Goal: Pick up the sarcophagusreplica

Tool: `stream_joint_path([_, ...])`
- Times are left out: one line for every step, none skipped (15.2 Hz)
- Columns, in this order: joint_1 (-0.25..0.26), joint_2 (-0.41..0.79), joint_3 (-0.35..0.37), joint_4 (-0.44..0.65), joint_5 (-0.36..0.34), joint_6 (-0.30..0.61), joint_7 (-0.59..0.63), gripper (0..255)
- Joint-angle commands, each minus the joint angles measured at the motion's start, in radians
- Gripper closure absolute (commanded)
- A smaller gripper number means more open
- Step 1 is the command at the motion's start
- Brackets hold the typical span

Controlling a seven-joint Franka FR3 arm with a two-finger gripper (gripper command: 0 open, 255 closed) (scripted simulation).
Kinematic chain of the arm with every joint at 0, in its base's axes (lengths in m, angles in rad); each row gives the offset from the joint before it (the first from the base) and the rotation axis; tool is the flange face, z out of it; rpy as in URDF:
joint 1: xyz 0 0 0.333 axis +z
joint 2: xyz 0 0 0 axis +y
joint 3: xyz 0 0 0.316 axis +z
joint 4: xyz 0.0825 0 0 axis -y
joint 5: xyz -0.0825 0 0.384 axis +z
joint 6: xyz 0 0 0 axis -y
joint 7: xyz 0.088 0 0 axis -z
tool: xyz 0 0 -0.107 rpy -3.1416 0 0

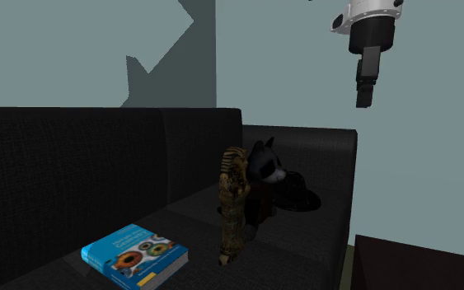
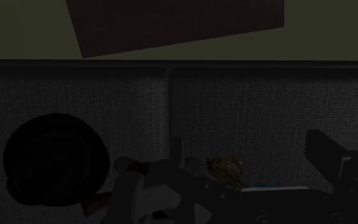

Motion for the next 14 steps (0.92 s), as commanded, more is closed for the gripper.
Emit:
stream_joint_path([0.0, 0.0, 0.0, 0.0, 0.0, 0.0, 0.0, 0])
stream_joint_path([0.006, 0.03, -0.006, 0.002, -0.011, 0.033, -0.033, 0])
stream_joint_path([0.012, 0.06, -0.012, 0.005, -0.022, 0.066, -0.065, 0])
stream_joint_path([0.018, 0.092, -0.018, 0.01, -0.032, 0.098, -0.096, 0])
stream_joint_path([0.024, 0.124, -0.024, 0.017, -0.042, 0.129, -0.127, 0])
stream_joint_path([0.031, 0.156, -0.029, 0.025, -0.051, 0.16, -0.157, 0])
stream_joint_path([0.036, 0.189, -0.033, 0.034, -0.059, 0.19, -0.187, 0])
stream_joint_path([0.042, 0.223, -0.037, 0.045, -0.067, 0.219, -0.217, 0])
stream_joint_path([0.048, 0.257, -0.041, 0.057, -0.074, 0.247, -0.246, 0])
stream_joint_path([0.054, 0.291, -0.044, 0.07, -0.081, 0.275, -0.274, 0])
stream_joint_path([0.06, 0.326, -0.047, 0.085, -0.087, 0.301, -0.302, 0])
stream_joint_path([0.066, 0.36, -0.05, 0.1, -0.093, 0.326, -0.33, 0])
stream_joint_path([0.072, 0.395, -0.052, 0.117, -0.099, 0.351, -0.357, 0])
stream_joint_path([0.078, 0.43, -0.053, 0.136, -0.104, 0.374, -0.385, 0])
